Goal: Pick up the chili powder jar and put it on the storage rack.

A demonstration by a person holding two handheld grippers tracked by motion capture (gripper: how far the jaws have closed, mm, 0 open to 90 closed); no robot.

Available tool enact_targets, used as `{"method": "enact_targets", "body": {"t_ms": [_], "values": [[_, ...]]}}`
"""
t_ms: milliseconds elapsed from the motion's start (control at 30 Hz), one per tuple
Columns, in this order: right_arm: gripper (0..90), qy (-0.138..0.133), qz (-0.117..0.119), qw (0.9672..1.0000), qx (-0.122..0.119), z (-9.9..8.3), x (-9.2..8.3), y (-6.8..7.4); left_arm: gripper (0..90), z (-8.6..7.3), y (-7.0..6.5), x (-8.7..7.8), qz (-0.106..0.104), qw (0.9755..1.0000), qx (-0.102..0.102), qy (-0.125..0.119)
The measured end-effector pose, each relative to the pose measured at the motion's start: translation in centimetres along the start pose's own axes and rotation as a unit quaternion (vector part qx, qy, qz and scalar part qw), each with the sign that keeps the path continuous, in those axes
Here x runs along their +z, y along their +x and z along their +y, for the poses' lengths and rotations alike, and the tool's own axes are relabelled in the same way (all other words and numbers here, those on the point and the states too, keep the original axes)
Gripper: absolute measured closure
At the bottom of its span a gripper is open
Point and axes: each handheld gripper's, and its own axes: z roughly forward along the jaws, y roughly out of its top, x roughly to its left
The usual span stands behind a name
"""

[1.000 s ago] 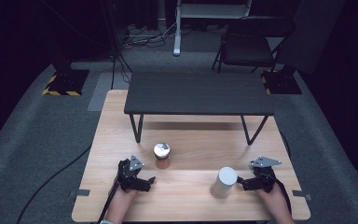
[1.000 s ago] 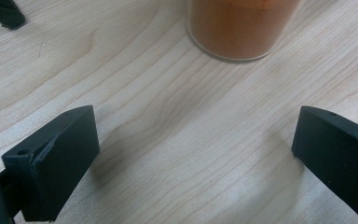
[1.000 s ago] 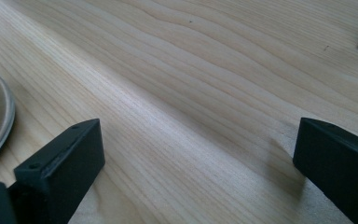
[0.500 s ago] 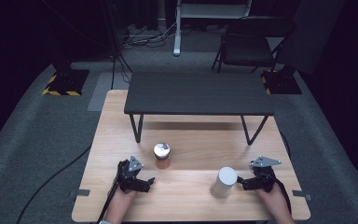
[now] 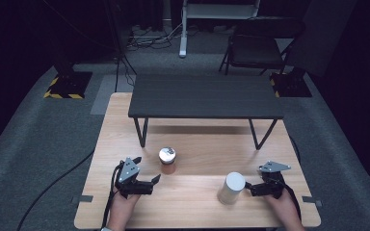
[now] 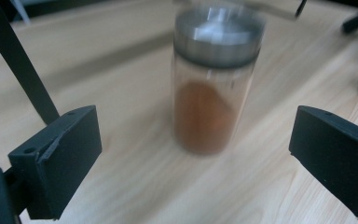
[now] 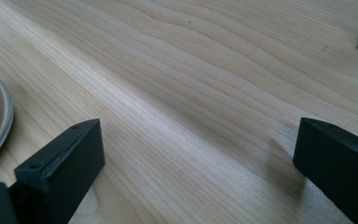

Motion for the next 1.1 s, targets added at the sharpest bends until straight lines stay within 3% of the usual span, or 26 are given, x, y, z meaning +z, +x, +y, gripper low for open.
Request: {"method": "enact_targets", "body": {"t_ms": [133, 267, 600, 900, 1100], "values": [[1.9, 0.000, 0.000, 1.0000, 0.000, 0.0, 0.0, 0.0, 2.2, -0.7, -0.1, -0.7, -0.002, 0.9990, 0.005, -0.044], [1.9, 0.000, 0.000, 1.0000, 0.000, 0.0, 0.0, 0.0, 1.7, -1.2, 0.0, -1.0, -0.004, 0.9977, 0.003, -0.067], [1.9, 0.000, 0.000, 1.0000, 0.000, 0.0, 0.0, 0.0, 0.6, -1.6, 0.1, -0.2, -0.008, 0.9966, 0.004, -0.082], [1.6, 0.001, -0.008, 0.9999, 0.007, 0.1, 0.1, 0.3, 0.2, -1.9, 0.9, 1.7, -0.026, 0.9946, -0.019, -0.099], [1.7, 0.001, -0.011, 0.9999, 0.010, 0.1, 0.1, 0.5, 0.3, -1.4, 0.4, 3.0, -0.019, 0.9956, -0.009, -0.091]]}}
